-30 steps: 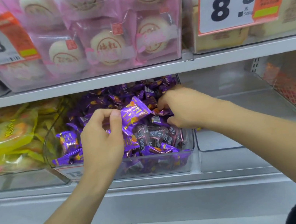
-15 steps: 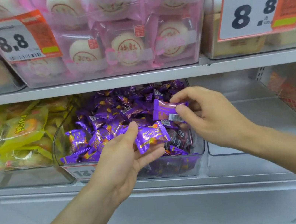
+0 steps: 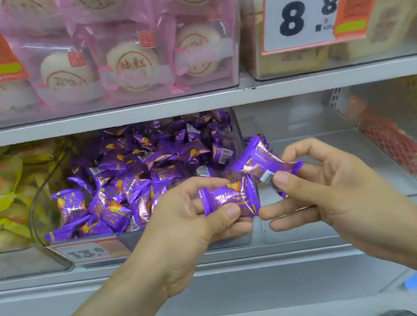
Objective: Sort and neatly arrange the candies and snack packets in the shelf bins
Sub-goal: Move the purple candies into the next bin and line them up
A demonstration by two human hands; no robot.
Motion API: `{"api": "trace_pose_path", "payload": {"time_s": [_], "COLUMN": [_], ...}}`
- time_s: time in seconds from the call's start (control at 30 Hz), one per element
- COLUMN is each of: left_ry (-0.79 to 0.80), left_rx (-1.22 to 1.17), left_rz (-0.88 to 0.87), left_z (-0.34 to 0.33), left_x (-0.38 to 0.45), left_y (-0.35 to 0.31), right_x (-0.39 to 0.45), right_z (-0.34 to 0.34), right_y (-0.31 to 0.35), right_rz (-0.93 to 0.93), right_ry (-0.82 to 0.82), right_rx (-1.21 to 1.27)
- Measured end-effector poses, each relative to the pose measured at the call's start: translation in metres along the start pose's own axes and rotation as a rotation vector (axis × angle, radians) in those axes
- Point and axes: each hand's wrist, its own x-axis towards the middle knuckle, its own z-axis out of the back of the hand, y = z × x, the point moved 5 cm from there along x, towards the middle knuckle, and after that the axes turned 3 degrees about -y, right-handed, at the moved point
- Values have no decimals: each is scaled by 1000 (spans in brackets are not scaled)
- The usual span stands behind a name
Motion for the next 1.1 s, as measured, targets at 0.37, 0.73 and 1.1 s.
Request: {"api": "trace_pose_path", "payload": {"time_s": [0.37,0.73,1.1], "left_ry": [201,210,256], "left_rx": [113,82,334], "left_rz": [-59,-24,-303], "left_z": [-34,-35,-35], "left_x": [0,4,2], "left_y": [4,15,2], "right_x": [2,9,7], "right_z": [31,33,31], "right_y": [13,7,3], "right_rz": [215,219,152], "right_ry": [150,170,250], "right_rx": [-277,-450,-483]}}
